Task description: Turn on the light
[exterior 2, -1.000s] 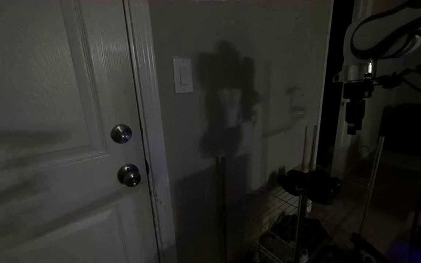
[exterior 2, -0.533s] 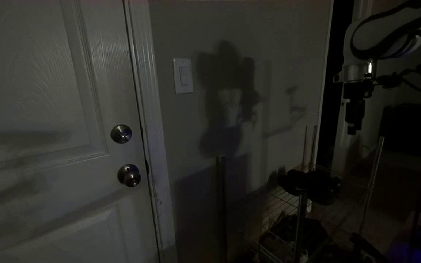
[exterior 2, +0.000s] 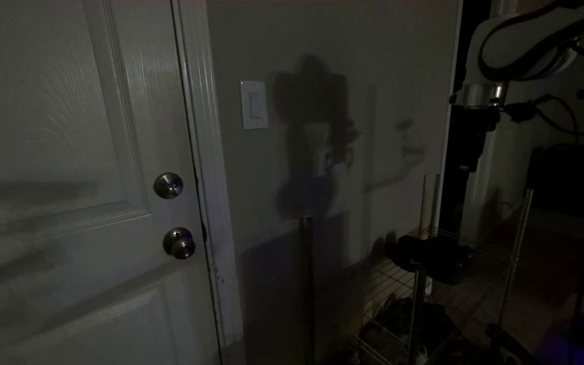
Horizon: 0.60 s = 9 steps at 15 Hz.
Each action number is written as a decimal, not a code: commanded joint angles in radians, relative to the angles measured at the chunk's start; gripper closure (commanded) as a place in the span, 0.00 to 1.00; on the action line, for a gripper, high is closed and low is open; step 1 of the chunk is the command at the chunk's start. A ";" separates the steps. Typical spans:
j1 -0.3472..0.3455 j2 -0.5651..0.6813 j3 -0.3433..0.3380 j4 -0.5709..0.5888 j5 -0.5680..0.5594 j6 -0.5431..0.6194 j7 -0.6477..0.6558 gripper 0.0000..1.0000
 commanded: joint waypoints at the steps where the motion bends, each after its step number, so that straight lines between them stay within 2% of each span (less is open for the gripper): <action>1: 0.053 -0.007 0.079 0.000 0.006 0.108 0.028 0.00; 5: 0.132 -0.040 0.145 -0.015 0.010 0.179 0.003 0.00; 9: 0.259 -0.083 0.191 -0.021 0.053 0.177 -0.018 0.00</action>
